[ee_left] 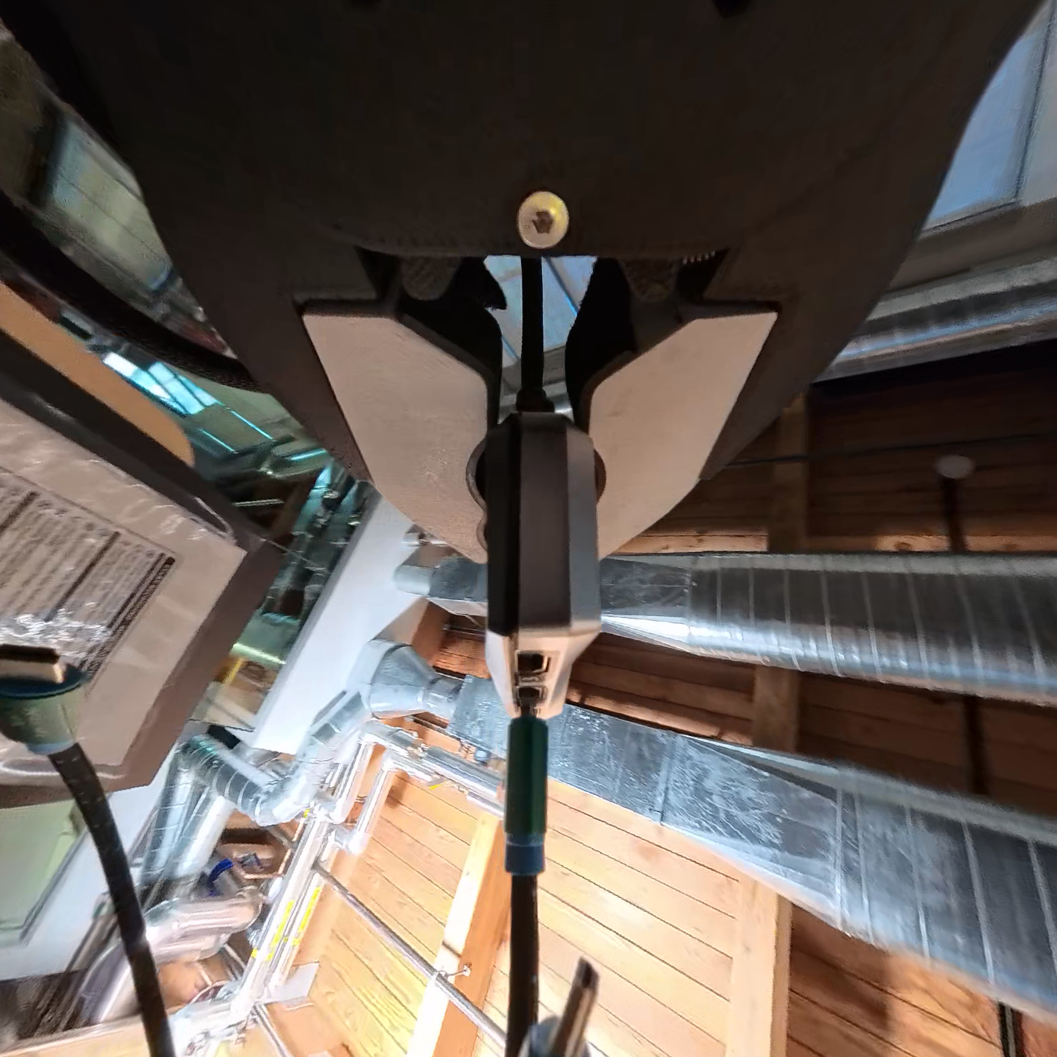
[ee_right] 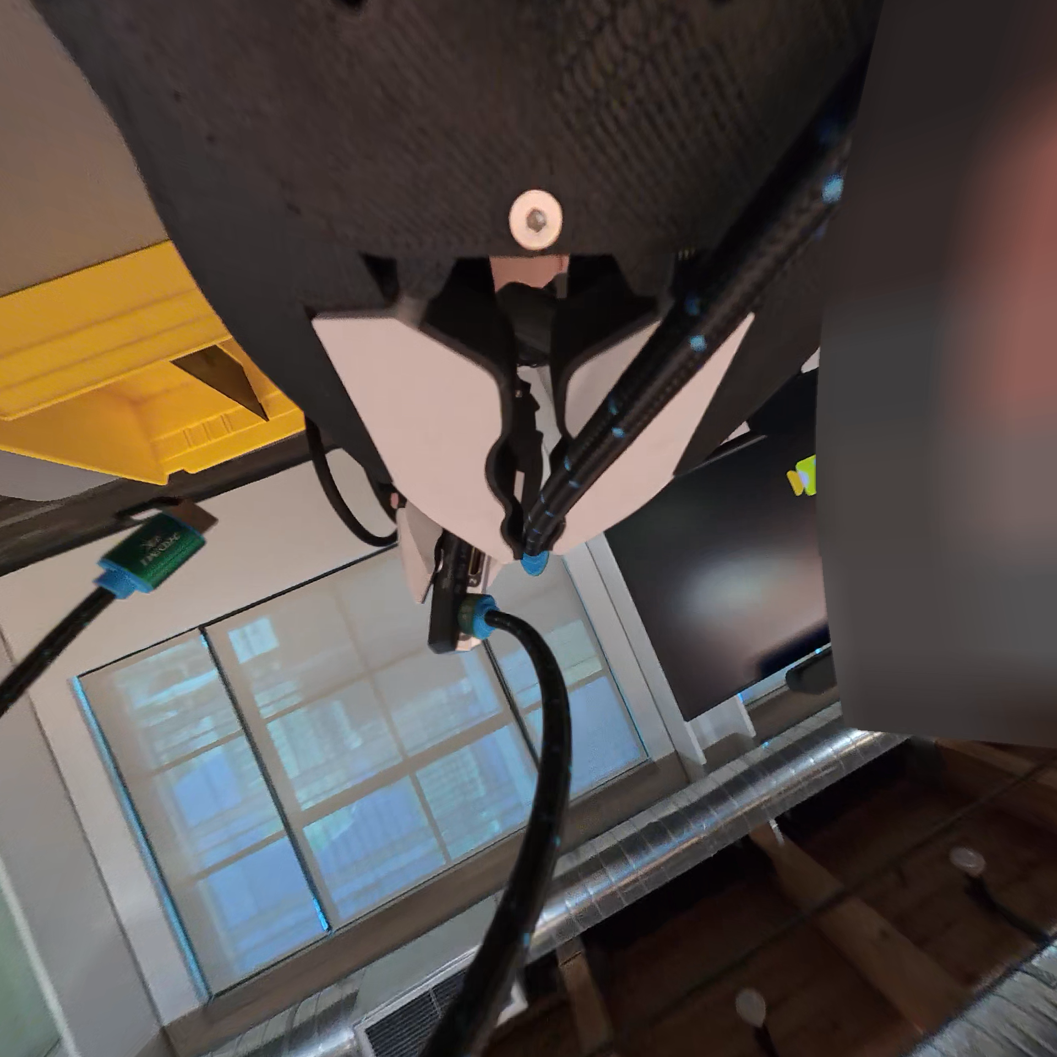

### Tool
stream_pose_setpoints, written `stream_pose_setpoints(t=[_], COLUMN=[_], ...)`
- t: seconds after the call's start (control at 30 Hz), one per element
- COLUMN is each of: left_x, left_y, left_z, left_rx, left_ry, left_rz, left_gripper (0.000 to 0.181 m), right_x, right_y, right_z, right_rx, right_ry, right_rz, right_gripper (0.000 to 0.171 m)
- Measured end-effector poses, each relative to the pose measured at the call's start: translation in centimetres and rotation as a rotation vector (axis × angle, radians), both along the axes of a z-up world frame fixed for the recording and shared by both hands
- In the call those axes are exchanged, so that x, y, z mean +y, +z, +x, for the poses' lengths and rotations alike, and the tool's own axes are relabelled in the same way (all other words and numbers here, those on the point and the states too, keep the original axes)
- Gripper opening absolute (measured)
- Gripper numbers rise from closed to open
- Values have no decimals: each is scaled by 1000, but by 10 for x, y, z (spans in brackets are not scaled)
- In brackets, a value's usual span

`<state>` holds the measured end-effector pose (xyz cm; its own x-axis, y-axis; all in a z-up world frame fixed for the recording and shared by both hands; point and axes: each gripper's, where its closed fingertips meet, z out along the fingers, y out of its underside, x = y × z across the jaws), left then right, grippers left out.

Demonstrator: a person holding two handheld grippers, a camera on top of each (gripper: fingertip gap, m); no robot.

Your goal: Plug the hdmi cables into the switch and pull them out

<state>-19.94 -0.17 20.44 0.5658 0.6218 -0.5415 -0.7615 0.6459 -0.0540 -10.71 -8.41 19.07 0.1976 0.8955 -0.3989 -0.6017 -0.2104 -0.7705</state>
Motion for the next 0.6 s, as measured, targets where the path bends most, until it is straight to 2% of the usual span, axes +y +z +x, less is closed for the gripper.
stream_pose_setpoints(t=[0.23,0.6], left_x=[-19,-16], left_y=[4,-4], left_z=[2,13], left_rx=[50,89], left_ry=[40,61], left_rz=[107,111], left_gripper=[21,22], right_x=[4,8], right_y=[-11,-14], right_z=[-14,-10], right_rx=[23,54], right_ry=[-68,-117], right_rz=[-46,-70], right_gripper=[7,8])
